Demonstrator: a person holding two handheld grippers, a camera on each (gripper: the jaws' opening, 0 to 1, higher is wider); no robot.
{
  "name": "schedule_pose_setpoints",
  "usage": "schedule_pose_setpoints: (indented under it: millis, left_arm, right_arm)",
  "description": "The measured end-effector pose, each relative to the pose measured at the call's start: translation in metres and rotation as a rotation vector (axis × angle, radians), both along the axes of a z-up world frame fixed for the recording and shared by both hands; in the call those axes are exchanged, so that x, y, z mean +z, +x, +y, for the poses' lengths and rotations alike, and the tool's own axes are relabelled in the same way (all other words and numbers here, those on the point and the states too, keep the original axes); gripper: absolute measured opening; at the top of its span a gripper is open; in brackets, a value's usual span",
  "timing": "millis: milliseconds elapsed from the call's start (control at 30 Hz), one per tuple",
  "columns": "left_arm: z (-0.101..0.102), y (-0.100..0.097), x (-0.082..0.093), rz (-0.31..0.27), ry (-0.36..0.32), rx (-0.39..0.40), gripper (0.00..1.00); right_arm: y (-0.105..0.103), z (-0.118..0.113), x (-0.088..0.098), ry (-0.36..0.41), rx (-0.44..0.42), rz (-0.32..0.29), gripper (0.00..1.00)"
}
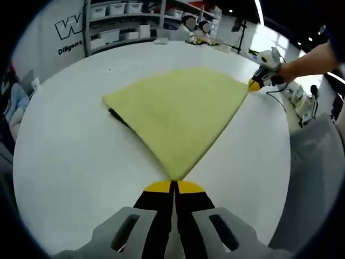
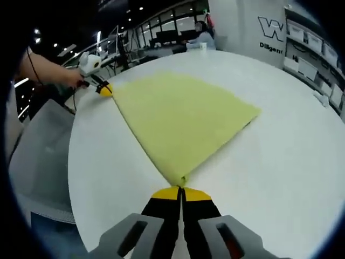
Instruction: Fold the garment on the visible template until the final outline fits inside the template.
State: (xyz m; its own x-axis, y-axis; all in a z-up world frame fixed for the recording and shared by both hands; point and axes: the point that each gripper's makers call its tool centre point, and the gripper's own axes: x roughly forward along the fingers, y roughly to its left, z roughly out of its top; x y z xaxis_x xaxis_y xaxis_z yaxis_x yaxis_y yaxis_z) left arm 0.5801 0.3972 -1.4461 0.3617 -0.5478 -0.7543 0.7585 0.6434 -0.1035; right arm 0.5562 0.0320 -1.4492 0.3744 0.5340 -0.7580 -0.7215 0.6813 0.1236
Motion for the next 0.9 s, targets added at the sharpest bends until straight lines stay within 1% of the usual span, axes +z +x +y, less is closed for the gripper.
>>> schedule_pose_setpoints:
  millis: [100,133,167,200,267,300,333,367,400,433,467,500,533,567,600,633,667,700,733,767,800,833,900]
  left_arm:
    - [0.003,-0.003,-0.001,-0.010,0.016,0.018,0.00]
    - [0.004,-0.002,-0.002,-0.015,0.022,0.026,0.00]
    - [0.007,-0.004,-0.003,-0.017,0.026,0.038,0.00]
    - [0.007,-0.005,-0.004,-0.018,0.023,0.047,0.00]
    - [0.005,-0.009,-0.005,-0.008,0.012,0.058,0.00]
    - [0.006,-0.010,-0.002,-0.011,0.014,0.061,0.00]
    - [0.004,-0.011,-0.004,-0.006,0.013,0.072,0.00]
    - [0.006,-0.011,-0.004,0.001,0.020,0.082,0.00]
    - [0.006,-0.014,-0.006,0.016,0.020,0.089,0.02]
    - [0.007,-0.015,-0.004,0.017,0.022,0.116,0.08]
    - [0.006,-0.015,-0.003,0.007,0.015,0.129,0.13]
    - [0.008,-0.014,0.001,-0.004,0.000,0.155,0.17]
    - [0.008,-0.016,0.002,-0.005,-0.002,0.167,0.16]
    - [0.011,-0.019,0.006,-0.012,0.004,0.179,0.13]
    - [0.011,-0.021,0.005,-0.017,0.009,0.185,0.10]
    - [0.013,-0.022,0.007,-0.023,0.017,0.189,0.09]
    - [0.015,-0.022,0.009,-0.051,0.038,0.204,0.10]
    - [0.016,-0.021,0.013,-0.072,0.042,0.218,0.11]
    - [0.014,-0.021,0.017,-0.084,0.027,0.236,0.10]
    - [0.009,-0.023,0.022,-0.080,-0.007,0.248,0.08]
    - [0.001,-0.027,0.028,-0.074,-0.046,0.258,0.08]
    - [0.001,-0.028,0.033,-0.084,-0.051,0.261,0.09]
    - [-0.006,-0.033,0.042,-0.105,-0.077,0.264,0.12]
  right_arm:
    - [-0.003,-0.002,0.000,-0.010,-0.013,0.001,0.00]
    - [-0.004,-0.006,0.001,-0.021,-0.016,-0.005,0.00]
    - [-0.005,-0.007,0.000,-0.022,-0.022,0.002,0.00]
    - [-0.009,-0.008,0.002,-0.018,-0.020,0.002,0.00]
    - [-0.012,-0.010,0.001,-0.023,-0.024,0.008,0.00]
    - [-0.012,-0.010,0.000,-0.023,-0.026,0.009,0.00]
    - [-0.014,-0.012,0.001,-0.026,-0.025,0.010,0.00]
    - [-0.014,-0.010,0.003,-0.018,-0.028,0.010,0.00]
    - [-0.015,-0.009,0.004,-0.002,-0.044,0.018,0.00]
    - [-0.013,-0.008,0.007,-0.002,-0.052,0.011,0.00]
    - [-0.010,-0.004,0.012,0.016,-0.051,-0.014,0.00]
    - [-0.005,0.000,0.019,0.033,-0.068,-0.023,0.00]
    - [0.001,0.004,0.026,0.044,-0.072,-0.066,0.00]
    - [0.008,0.013,0.035,0.075,-0.058,-0.113,0.00]
    - [0.011,0.021,0.042,0.109,-0.070,-0.114,0.00]
    - [0.014,0.028,0.044,0.119,-0.064,-0.118,0.00]
    - [0.018,0.038,0.049,0.124,-0.042,-0.148,0.00]
    - [0.019,0.044,0.048,0.122,-0.033,-0.144,0.00]
    - [0.017,0.052,0.042,0.111,-0.004,-0.126,0.00]
    - [0.015,0.056,0.036,0.082,0.020,-0.119,0.00]
    - [0.014,0.059,0.033,0.089,0.021,-0.119,0.00]
    - [0.014,0.064,0.028,0.098,0.010,-0.100,0.00]
    - [0.009,0.062,0.016,0.072,0.009,-0.088,0.00]
